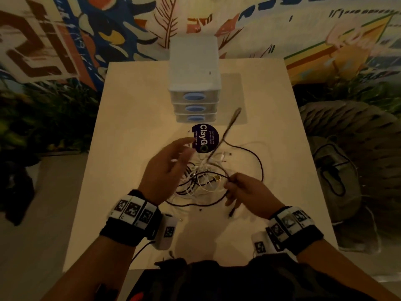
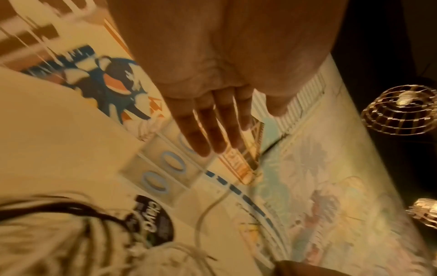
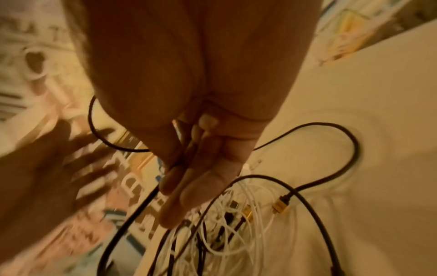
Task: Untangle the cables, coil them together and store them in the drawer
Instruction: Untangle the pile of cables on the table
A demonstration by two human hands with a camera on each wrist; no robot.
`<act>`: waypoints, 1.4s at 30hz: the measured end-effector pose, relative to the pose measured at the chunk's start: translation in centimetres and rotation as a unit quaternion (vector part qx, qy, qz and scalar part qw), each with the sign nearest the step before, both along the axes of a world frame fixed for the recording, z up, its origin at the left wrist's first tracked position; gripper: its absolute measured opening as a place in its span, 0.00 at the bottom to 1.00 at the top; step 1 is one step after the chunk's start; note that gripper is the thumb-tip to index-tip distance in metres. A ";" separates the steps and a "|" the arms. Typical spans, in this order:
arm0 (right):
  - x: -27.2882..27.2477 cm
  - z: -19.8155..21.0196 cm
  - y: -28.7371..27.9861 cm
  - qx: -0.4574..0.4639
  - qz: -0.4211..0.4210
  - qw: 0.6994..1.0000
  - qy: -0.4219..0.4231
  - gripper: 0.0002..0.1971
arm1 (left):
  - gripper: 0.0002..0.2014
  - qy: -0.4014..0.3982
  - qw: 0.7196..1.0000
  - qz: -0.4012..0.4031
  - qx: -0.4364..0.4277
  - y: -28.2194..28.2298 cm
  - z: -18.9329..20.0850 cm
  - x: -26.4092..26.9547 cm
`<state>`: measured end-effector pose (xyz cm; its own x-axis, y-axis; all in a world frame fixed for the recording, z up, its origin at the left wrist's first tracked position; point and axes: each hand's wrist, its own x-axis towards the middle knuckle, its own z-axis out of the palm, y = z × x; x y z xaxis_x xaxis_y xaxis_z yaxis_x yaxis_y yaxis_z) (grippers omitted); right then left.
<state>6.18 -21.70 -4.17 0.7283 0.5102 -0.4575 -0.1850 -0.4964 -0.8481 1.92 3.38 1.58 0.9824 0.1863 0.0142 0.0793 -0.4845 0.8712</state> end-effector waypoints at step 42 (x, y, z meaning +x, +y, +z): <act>4.6 1.6 3.1 -0.109 0.096 0.955 -0.258 0.17 | 0.12 0.060 0.993 0.099 0.000 4.9 -5.3 -1.7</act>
